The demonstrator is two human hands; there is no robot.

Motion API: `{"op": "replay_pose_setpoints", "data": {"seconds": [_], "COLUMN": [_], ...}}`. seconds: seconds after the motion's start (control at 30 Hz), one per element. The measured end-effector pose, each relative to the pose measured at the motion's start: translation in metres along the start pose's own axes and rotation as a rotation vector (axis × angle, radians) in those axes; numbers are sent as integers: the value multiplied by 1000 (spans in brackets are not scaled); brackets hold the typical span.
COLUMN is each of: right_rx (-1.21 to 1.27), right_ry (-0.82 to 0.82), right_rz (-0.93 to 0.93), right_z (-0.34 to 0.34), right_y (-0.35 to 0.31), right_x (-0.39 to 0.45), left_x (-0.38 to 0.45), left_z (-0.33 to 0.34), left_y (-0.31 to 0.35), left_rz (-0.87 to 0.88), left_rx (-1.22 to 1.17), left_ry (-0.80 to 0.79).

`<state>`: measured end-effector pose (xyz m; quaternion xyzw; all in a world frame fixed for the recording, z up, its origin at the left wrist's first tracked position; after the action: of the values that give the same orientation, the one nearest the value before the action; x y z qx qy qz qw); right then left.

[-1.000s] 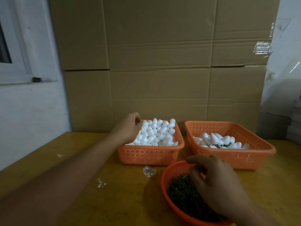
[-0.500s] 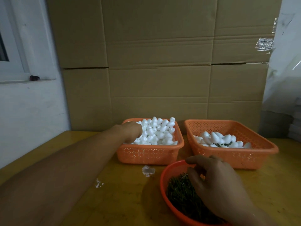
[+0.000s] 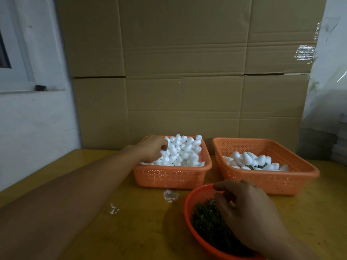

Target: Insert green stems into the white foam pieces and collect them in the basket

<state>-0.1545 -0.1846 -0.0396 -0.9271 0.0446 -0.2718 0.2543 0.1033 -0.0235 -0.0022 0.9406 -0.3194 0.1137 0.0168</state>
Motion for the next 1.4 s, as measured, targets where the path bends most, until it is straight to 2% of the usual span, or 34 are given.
{"op": "replay_pose_setpoints", "data": {"seconds": [0.17,0.4,0.57,0.73,1.1,1.4], "right_rx": [-8,-54,-132,-208,-306,-275], "right_ry": [-48,-110,-240,-327,-530,-525], "right_rz": [17,13,35,54,24,93], "right_z": [2,3,4,2,13,19], "right_y": [0,-1,5,7,3,11], "right_x": [0,-1,2,3,-2,5], "left_x": [-23,-76,-114,-136,-153,-153], "left_z": [-10,-11,-7,4,15,12], "left_y": [13,54,81,100,107,112], "left_rz": [20,148,196,294,182,78], "left_rx": [-299,-675,-872,-921,-1383,-1600], "left_ry": [271,364,294,279,36,-19]}}
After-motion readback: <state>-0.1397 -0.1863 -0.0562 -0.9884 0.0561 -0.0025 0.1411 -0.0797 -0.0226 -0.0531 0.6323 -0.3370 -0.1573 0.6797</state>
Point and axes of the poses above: each hand's wrist, its own x-axis towards the middle knuckle, its own z-axis out of the palm, y = z × x, the point moved 3 cm from there along x, towards the middle knuckle, and after that the axes turned 9 degrees about x, right-handed, at the moved point
